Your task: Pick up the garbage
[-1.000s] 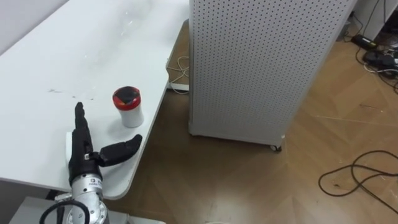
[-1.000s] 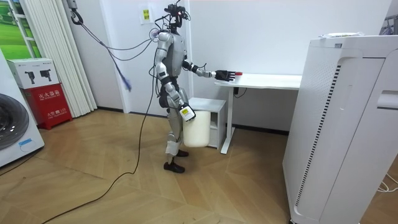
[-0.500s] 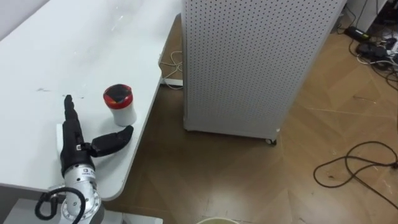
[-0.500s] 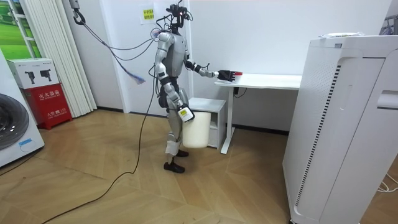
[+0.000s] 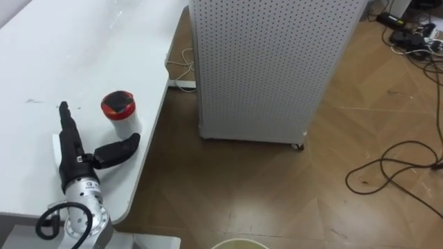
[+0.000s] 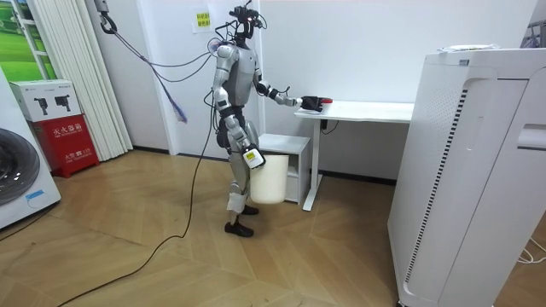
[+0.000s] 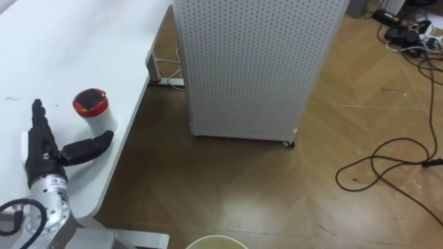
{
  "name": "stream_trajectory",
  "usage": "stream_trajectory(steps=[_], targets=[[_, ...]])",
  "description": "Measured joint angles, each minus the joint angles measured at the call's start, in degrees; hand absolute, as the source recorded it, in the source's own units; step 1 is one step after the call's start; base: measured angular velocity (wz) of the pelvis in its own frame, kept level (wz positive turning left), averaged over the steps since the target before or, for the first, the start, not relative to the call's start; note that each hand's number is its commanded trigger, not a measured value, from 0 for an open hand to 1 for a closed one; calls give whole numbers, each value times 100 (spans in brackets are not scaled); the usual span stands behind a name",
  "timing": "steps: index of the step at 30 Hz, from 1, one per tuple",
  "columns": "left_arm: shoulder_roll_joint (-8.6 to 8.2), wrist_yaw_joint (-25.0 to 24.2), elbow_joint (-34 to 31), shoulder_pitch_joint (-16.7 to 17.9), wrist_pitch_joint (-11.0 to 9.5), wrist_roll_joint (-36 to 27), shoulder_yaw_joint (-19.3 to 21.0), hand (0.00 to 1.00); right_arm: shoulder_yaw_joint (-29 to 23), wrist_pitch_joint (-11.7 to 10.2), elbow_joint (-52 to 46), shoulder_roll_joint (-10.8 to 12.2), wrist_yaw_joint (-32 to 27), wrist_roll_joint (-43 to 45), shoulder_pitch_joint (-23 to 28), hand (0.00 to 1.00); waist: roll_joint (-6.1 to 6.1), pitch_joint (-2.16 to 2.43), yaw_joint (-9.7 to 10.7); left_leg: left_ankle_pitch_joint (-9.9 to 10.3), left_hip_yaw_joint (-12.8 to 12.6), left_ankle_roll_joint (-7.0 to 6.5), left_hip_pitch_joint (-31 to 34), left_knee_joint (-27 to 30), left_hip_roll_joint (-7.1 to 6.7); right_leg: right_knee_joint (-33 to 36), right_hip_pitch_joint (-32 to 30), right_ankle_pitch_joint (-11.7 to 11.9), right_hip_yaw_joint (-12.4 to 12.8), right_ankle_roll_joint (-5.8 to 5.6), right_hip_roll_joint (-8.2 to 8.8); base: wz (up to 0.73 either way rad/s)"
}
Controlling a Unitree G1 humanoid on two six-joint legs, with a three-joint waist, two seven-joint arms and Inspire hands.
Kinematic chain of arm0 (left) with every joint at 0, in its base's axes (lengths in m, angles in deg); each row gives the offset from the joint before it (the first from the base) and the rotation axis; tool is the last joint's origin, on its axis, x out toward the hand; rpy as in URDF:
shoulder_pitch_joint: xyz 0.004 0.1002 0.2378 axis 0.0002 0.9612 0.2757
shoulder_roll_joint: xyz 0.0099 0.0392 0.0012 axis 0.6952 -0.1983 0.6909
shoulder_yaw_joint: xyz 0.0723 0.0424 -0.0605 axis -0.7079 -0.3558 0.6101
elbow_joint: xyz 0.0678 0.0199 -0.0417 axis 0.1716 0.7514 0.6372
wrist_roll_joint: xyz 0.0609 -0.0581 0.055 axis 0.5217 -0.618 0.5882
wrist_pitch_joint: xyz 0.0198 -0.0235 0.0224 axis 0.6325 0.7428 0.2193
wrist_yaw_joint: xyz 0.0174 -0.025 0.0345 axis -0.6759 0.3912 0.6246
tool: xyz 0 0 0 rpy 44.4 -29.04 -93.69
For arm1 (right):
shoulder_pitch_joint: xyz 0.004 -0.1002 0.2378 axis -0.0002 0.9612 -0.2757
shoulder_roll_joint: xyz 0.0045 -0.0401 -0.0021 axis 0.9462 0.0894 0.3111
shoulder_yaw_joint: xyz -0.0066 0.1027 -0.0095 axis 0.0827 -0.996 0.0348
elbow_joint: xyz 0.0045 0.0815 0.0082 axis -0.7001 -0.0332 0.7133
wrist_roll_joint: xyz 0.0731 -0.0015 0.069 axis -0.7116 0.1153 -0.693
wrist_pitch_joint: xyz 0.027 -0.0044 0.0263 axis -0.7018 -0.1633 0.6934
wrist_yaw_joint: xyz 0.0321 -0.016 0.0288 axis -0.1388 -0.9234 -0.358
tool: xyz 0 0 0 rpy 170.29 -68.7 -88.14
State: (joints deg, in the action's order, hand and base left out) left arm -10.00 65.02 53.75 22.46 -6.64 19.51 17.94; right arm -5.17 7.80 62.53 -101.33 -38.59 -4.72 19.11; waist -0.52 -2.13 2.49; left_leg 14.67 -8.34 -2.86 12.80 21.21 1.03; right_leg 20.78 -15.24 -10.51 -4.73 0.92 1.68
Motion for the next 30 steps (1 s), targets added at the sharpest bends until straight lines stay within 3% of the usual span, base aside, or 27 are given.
stream_trajectory(steps=[9, 17, 23, 24, 25, 27, 30], targets=[[9, -23, 0, -199, 142, -69, -89, 0, 132, 20, 3, -2, 16, -131, -32, 100, 18, 5, 89, 1, -9, -2, 50, 58, 19, -13, -11, 37, -14, 3, -3, 0], [9, -12, 1, -223, 196, -170, -143, 0, 251, 78, 54, -27, 3, -289, -127, 100, 164, -6, 212, 1, -34, -3, 27, 54, 24, -15, -9, 40, 15, 3, -9, -1], [-2, -11, 0, -238, 196, -177, -179, 0, 251, 80, 71, -32, 4, -289, -130, 100, 185, -18, 245, 1, -38, -3, 23, 44, 24, -12, -13, 40, 21, 3, -11, 0], [-2, -11, 0, -247, 196, -177, -178, 24, 251, 80, 71, -32, 5, -289, -130, 100, 185, -18, 246, 1, -38, -3, 25, 44, 23, -11, -15, 40, 21, 3, -11, 0], [-4, -11, 0, -270, 196, -173, -179, 62, 251, 80, 71, -32, 6, -286, -129, 100, 184, -18, 247, 2, -40, -3, 26, 42, 23, -11, -18, 40, 20, 3, -11, 0], [-12, -10, 0, -314, 196, -172, -179, 100, 251, 80, 70, -32, 7, -279, -129, 100, 183, -18, 246, 2, -41, -3, 28, 42, 23, -11, -19, 40, 19, 3, -11, 0], [-15, -10, 0, -350, 196, -172, -179, 100, 251, 80, 69, -32, 7, -280, -129, 100, 181, -17, 246, 2, -45, -3, 30, 41, 23, -11, -23, 40, 22, 3, -12, 0]])
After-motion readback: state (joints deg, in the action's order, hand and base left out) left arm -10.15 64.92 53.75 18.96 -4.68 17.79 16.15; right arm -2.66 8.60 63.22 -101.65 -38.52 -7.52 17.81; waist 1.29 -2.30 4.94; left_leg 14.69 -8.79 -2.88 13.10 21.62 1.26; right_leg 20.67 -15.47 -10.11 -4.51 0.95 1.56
